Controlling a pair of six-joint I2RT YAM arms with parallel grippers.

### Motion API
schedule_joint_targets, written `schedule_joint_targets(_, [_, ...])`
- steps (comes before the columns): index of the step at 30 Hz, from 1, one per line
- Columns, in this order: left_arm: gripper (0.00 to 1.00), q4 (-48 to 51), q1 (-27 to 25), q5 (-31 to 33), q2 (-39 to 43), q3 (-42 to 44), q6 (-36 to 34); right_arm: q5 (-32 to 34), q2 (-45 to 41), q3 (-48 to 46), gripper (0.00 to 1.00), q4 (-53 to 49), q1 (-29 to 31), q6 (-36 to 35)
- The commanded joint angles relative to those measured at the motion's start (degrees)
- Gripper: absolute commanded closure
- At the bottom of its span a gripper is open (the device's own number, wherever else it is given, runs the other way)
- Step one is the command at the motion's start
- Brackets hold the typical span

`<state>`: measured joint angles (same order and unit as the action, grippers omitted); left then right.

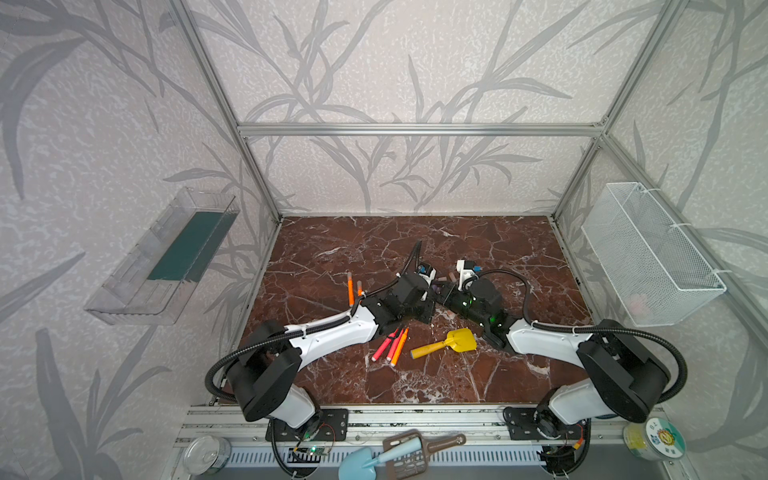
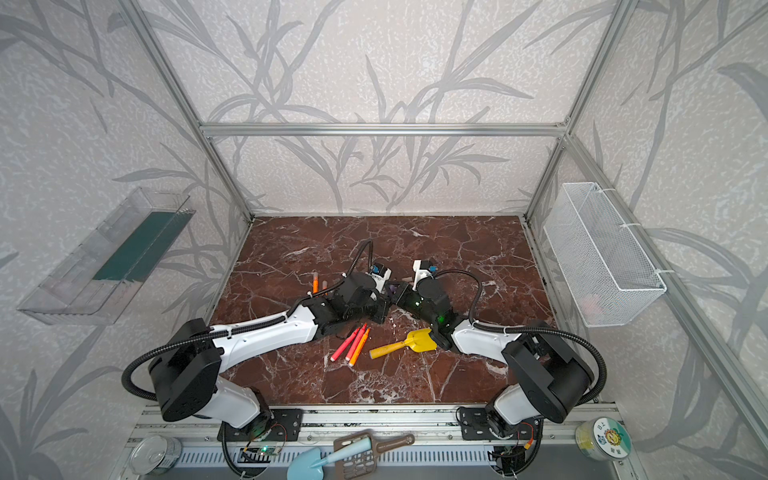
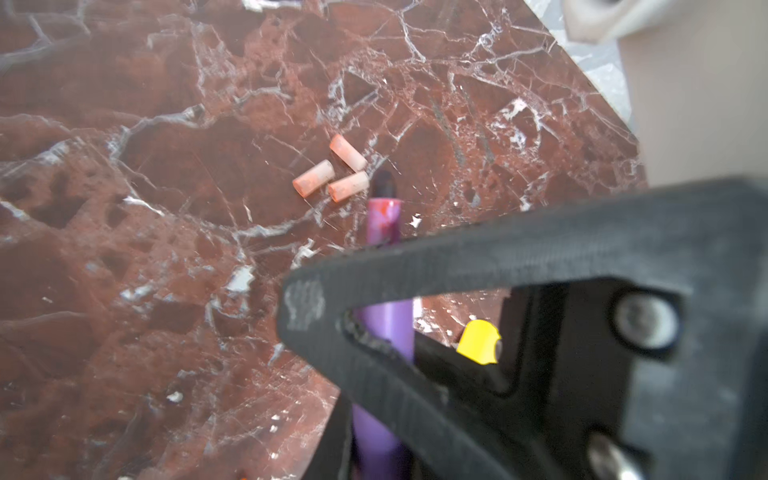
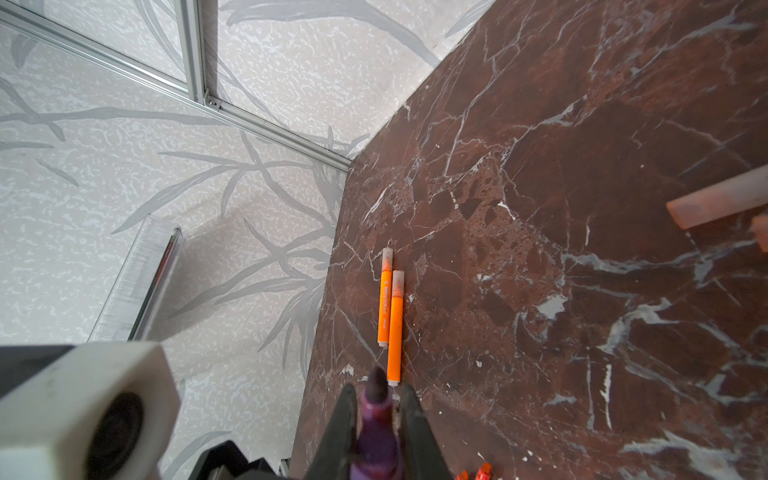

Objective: Insert the pens into the pen caps
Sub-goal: 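Hold the purple marker up with the left gripper while the right gripper approaches, then move the right gripper to a pink cap on the table and close on it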

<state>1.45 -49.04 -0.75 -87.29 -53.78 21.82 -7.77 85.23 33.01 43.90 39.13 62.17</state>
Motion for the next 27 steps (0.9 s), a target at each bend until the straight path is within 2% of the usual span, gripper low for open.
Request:
schedule_joint_targets(1, [0.96, -3.1, -0.1, 1.5, -0.3, 0.9, 0.6, -0.4, 0.3, 0.5, 0.91, 2.3, 0.6, 0.4])
schedule_joint_targets(3, [1.0, -4.0, -0.1, 2.3, 0.2, 1.7, 0.9, -0.1, 0.2, 0.3, 0.8, 2.3, 0.6, 0.4])
schedule_joint_targets(7, [1.0, -4.6, 0.7, 4.2, 2.5, 4.1, 1.8, 1.6, -1.1, -0.1, 0.47, 1.1, 0.5, -0.5])
schedule_joint_targets(10, [1.0, -2.9, 1.8, 7.8, 6.1, 7.9, 4.5, 4.3, -4.7, -0.4, 0.33, -4.9, 0.5, -2.7])
schedule_joint_targets(14, [1.0, -1.2, 2.0, 9.7, 11.8, 16.7, 5.3, 9.5, -12.7, 0.4, 0.29, -21.1, 0.5, -8.9])
schedule_joint_targets(16, [1.0, 0.5, 2.3, 11.4, 14.2, 17.1, 6.2, 14.4, -16.7, 0.0, 0.28, -28.6, 0.5, -10.9])
schedule_joint_targets(20, [1.0, -3.6, 2.2, 3.7, 15.3, 18.6, 5.7, 21.4, -21.9, -3.2, 0.29, -32.1, 0.5, -12.1])
schedule_joint_targets(24, [1.0, -3.5, 2.3, 5.6, 11.4, 18.4, 6.6, 23.1, -20.9, 0.1, 0.31, -39.7, 0.5, -13.9])
schedule_joint_targets(27, [1.0, -3.5, 2.2, 3.1, 10.3, 17.5, 6.4, 23.9, -16.9, 2.7, 0.32, -42.7, 0.5, -15.0])
